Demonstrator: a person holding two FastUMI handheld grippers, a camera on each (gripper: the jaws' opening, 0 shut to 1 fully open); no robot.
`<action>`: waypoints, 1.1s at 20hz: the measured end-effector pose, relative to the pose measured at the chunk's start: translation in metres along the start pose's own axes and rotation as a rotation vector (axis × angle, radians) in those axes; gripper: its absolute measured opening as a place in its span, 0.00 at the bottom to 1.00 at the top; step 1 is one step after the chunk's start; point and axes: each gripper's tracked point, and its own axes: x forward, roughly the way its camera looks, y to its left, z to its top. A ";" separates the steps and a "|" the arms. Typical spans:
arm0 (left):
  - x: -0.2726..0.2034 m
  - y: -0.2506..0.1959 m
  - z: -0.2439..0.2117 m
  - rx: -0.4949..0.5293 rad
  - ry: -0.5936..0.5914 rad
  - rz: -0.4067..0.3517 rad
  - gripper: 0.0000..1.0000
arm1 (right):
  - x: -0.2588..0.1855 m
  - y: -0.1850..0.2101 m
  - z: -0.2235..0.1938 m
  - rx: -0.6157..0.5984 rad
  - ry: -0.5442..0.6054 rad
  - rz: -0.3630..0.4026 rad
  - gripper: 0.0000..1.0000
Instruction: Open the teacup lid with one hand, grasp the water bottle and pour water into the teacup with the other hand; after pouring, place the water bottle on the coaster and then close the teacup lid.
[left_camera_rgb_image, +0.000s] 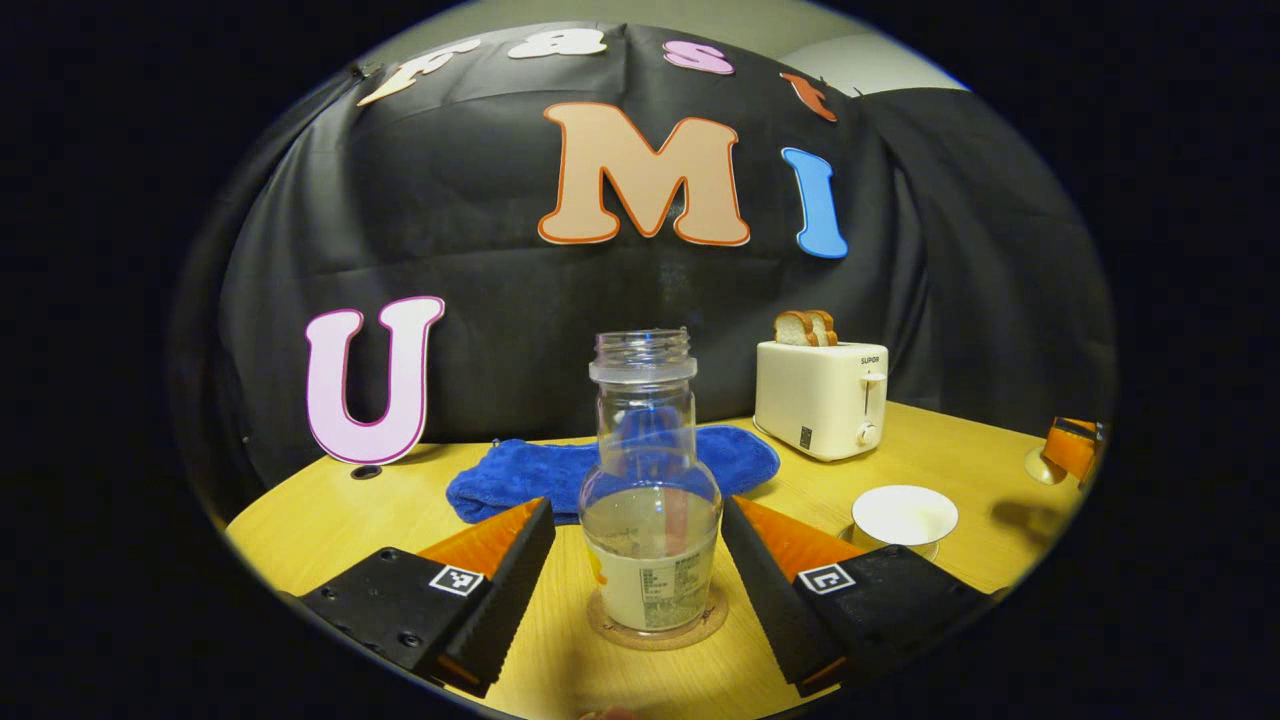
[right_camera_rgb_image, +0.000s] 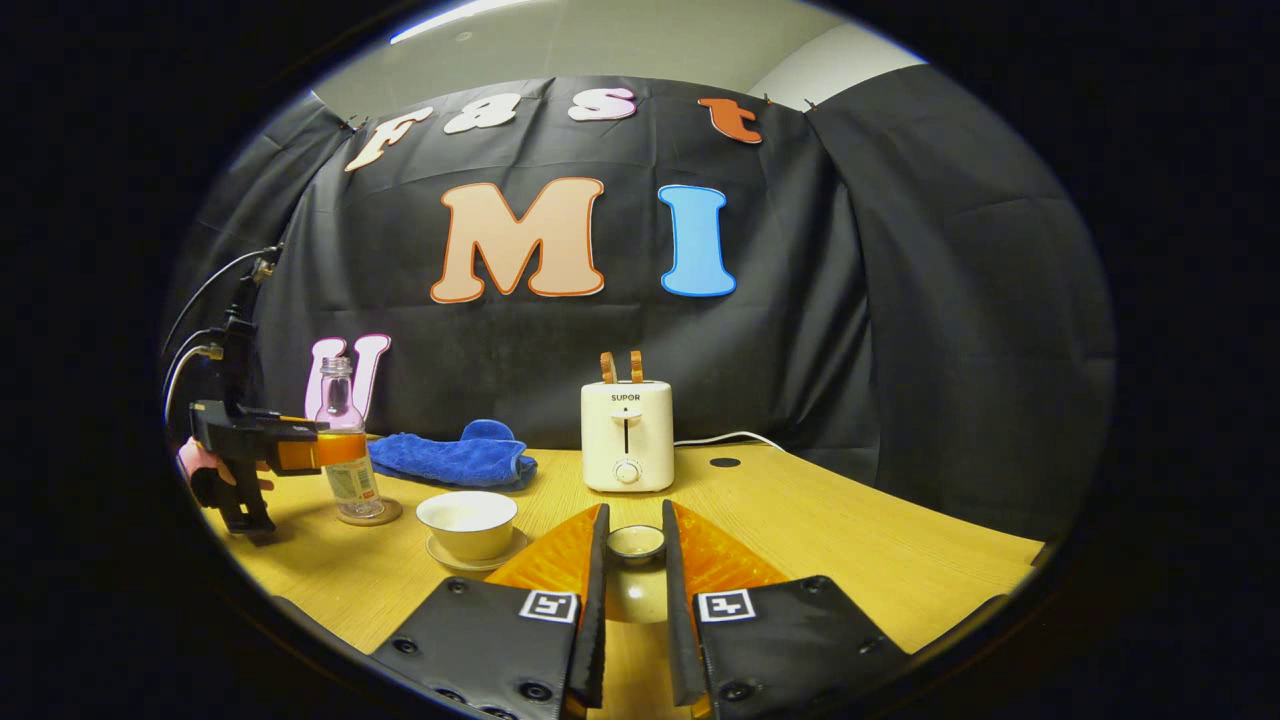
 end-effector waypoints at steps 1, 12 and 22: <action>-0.005 0.000 -0.002 0.002 -0.004 -0.003 0.98 | 0.000 0.000 0.000 0.000 0.000 0.000 0.31; -0.054 0.000 -0.019 -0.037 -0.007 -0.011 0.97 | 0.000 0.003 -0.001 0.000 0.002 0.008 0.30; -0.098 0.038 -0.011 -0.028 -0.085 0.108 0.97 | 0.026 0.046 -0.005 0.005 0.016 0.150 0.27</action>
